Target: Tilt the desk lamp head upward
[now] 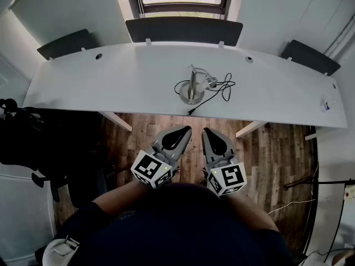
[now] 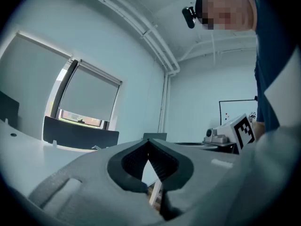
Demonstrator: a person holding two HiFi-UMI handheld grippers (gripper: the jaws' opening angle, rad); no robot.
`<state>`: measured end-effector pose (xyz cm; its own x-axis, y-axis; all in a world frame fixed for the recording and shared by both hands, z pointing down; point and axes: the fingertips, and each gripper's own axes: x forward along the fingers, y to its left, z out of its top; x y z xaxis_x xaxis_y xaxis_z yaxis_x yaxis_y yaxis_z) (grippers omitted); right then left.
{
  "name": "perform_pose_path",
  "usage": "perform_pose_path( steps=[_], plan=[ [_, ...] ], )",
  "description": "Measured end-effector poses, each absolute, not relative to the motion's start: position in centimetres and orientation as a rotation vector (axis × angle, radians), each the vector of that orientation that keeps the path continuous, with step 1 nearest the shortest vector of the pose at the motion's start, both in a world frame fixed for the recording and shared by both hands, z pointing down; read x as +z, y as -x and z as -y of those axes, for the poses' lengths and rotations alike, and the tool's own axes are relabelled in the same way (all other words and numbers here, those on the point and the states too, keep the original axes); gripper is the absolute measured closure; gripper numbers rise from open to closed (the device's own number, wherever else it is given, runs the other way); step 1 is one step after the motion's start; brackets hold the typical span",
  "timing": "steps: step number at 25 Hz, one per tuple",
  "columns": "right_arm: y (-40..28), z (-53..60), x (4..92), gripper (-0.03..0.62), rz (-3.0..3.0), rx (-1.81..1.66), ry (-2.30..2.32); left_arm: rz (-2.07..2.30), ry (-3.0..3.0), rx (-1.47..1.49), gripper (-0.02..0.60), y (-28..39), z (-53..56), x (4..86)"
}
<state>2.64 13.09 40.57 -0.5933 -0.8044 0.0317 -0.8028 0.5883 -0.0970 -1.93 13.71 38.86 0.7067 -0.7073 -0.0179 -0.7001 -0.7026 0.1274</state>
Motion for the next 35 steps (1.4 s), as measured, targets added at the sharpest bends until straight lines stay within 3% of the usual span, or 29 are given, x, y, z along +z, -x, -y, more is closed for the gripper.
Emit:
perform_pose_path(
  steps=[27, 35],
  plan=[
    [-7.7, -9.8, 41.9, 0.583, -2.788, -0.236, 1.278, 1.363, -2.713, -0.064, 0.575, -1.5, -10.8, 40.3],
    [-7.3, -5.2, 43.0, 0.583, -2.826, -0.230, 1.306, 1.359, -2.691, -0.056, 0.575, -0.7, -5.5, 42.0]
  ],
)
